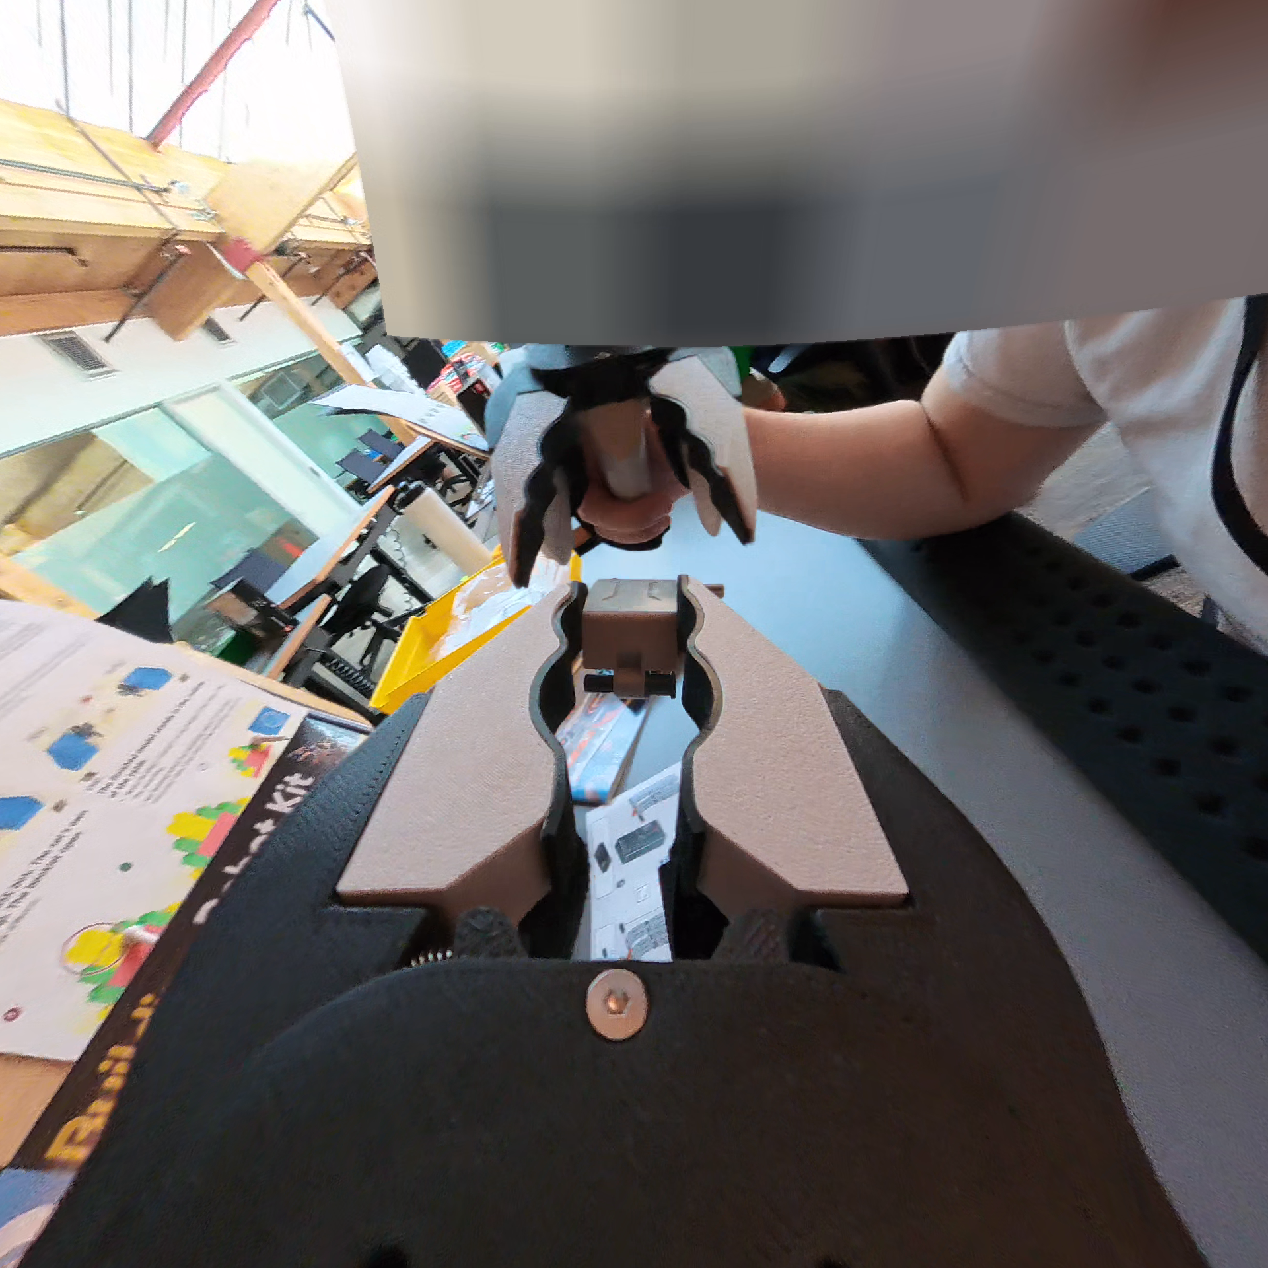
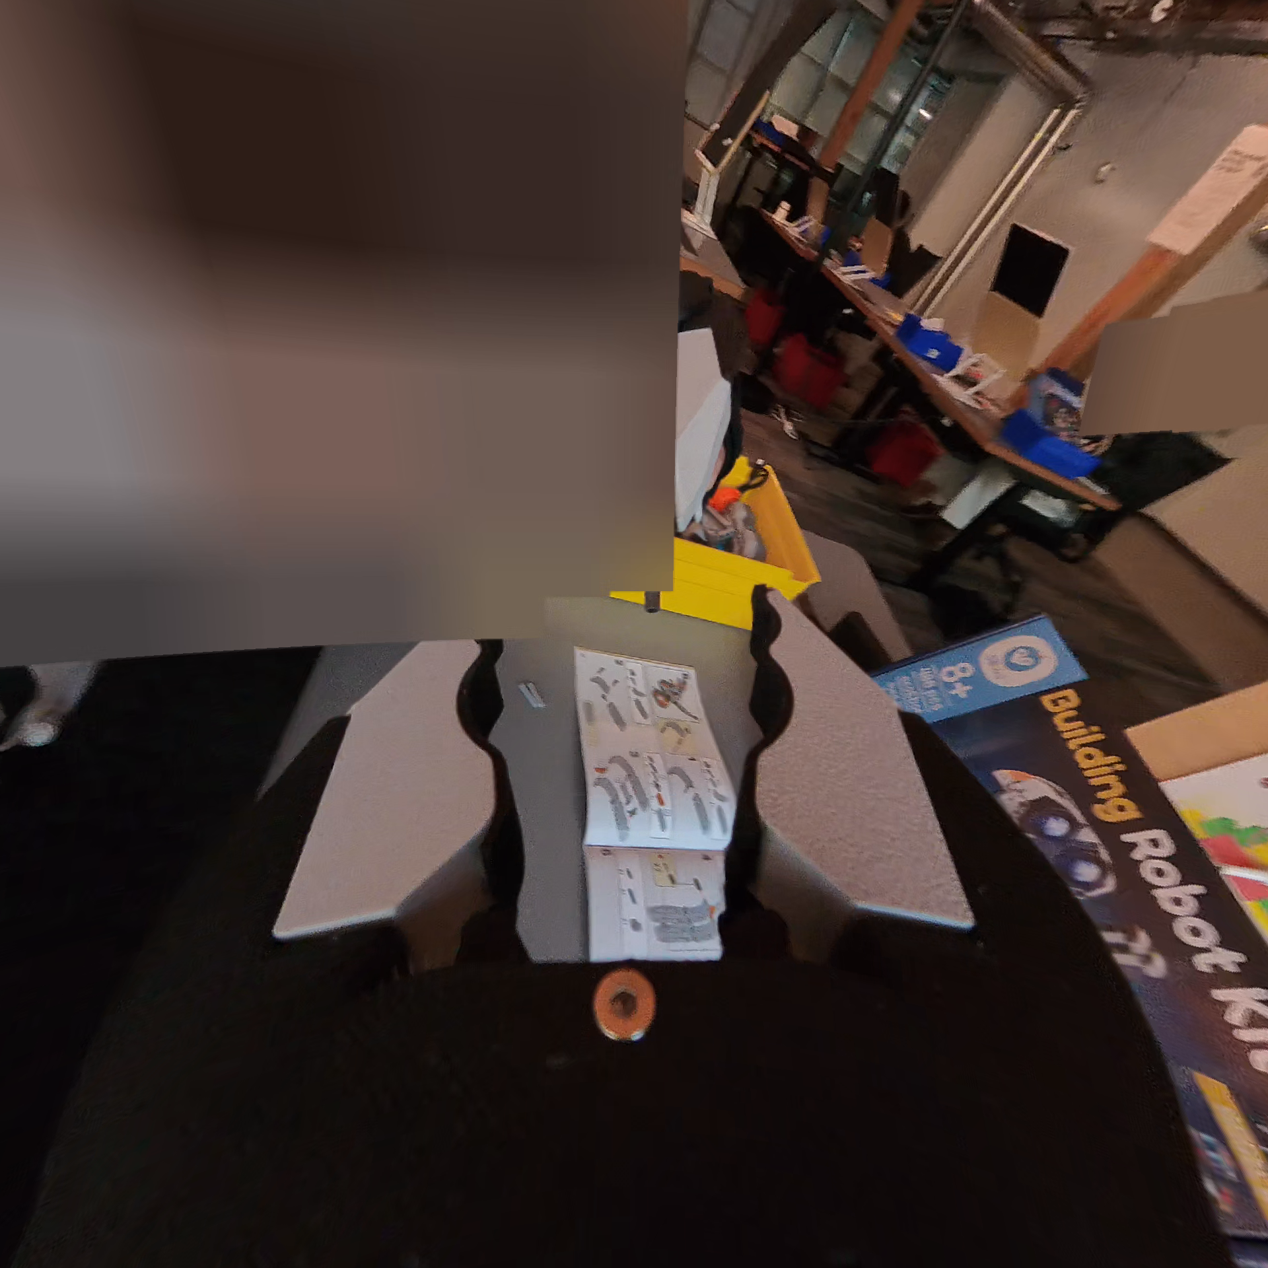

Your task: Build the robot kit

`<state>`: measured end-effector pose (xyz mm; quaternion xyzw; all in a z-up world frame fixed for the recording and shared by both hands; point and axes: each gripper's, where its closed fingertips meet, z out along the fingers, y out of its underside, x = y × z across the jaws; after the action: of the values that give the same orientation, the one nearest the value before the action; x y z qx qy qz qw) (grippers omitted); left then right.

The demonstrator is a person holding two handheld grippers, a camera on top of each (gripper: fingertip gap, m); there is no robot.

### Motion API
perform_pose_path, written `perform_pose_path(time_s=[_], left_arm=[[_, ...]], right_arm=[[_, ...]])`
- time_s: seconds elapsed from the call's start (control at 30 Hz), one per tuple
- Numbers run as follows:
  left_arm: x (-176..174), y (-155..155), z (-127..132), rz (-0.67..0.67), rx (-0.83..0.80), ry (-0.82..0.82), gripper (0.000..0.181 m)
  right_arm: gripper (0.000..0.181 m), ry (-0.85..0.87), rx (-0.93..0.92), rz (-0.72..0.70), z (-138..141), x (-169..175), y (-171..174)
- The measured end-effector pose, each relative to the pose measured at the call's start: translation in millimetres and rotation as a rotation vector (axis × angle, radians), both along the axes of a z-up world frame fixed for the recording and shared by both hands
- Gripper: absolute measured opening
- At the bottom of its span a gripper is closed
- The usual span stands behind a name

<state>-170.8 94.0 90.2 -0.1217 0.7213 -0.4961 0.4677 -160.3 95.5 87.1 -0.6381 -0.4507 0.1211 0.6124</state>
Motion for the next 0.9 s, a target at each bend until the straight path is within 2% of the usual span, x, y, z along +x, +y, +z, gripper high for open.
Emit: perform_pose_path(time_s=[0.1,0.23,0.3,0.9], left_arm=[[-1.6,-0.7,7.3,0.013,-0.011,-0.026,0.025],[0.4,-1.1,5.4,0.029,0.007,-0.021,0.025],[0.8,-2.3,5.3,0.025,0.007,-0.021,0.025],[6.5,0.2,-3.5,0.036,0.001,0.028,0.025]], right_arm=[[0.069,-0.079,0.041,-0.033,-5.5,-9.4,3.9],[0.055,-0.090,0.040,-0.034,-9.4,-19.4,6.9],[0.042,-0.098,0.037,-0.063,-10.4,-16.9,10.3],[0.039,-0.184,0.059,-0.111,-16.3,-9.9,13.4]])
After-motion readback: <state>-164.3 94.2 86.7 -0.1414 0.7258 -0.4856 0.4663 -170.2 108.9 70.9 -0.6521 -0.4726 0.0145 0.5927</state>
